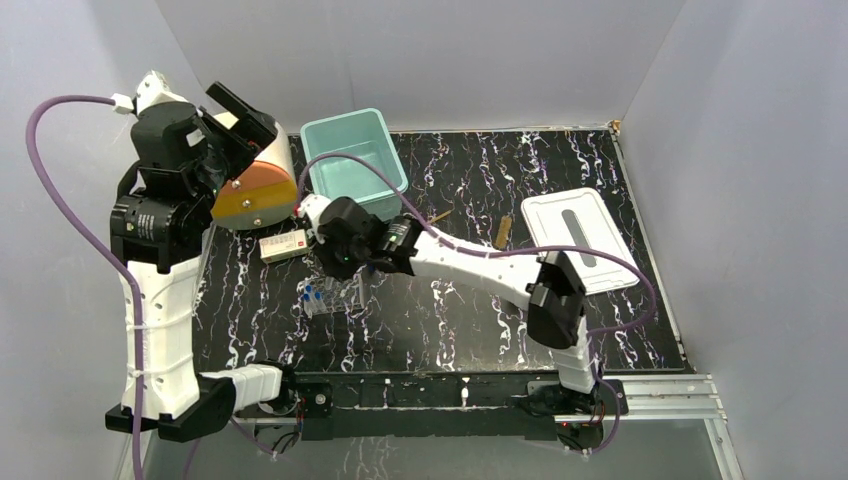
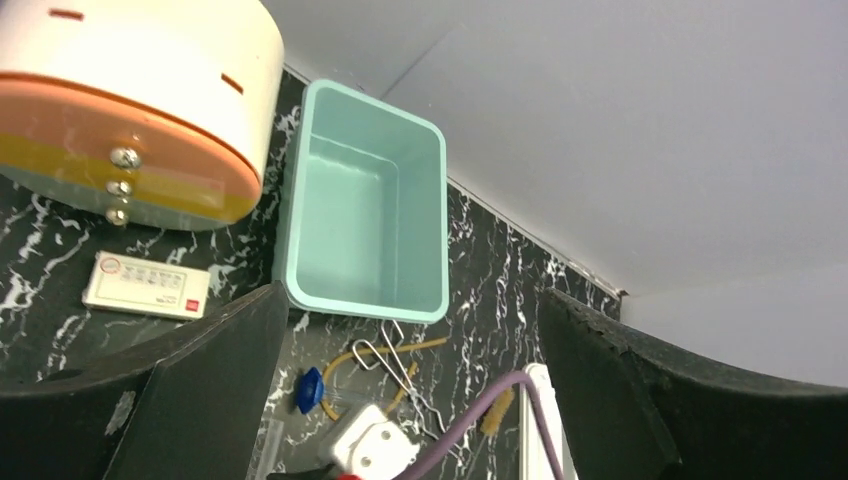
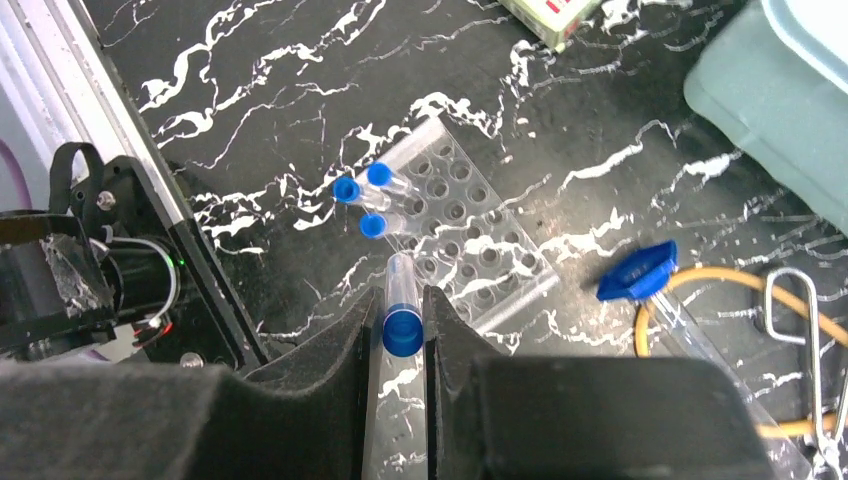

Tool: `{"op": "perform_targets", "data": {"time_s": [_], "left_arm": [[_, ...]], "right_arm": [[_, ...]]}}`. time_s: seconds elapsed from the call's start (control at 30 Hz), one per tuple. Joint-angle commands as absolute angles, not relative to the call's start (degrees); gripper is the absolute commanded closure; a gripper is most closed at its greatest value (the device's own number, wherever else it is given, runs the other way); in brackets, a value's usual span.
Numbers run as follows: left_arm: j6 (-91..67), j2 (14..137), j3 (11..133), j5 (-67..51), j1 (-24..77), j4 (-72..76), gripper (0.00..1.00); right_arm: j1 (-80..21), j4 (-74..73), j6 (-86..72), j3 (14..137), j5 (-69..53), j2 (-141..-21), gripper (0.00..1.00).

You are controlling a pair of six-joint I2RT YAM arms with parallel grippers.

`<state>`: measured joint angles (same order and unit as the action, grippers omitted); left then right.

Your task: Organize the chemistry lab equipment

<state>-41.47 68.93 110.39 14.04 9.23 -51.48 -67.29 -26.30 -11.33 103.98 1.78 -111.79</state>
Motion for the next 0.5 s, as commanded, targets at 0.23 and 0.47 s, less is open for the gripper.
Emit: {"op": "perform_targets", "data": {"time_s": [0.23,0.47], "left_arm": [[-35.8,71.2,119.8,17.7,9.1,-53.0,0.02],[-34.5,71.8,122.5,18.4,9.1,-53.3,0.02]], "right_arm": [[-71.8,-34.0,-4.3,123.2,7.3,-123.7,0.74],[-72.5,-41.7,-3.6,136.1,8.4,-132.5,0.74]]}}
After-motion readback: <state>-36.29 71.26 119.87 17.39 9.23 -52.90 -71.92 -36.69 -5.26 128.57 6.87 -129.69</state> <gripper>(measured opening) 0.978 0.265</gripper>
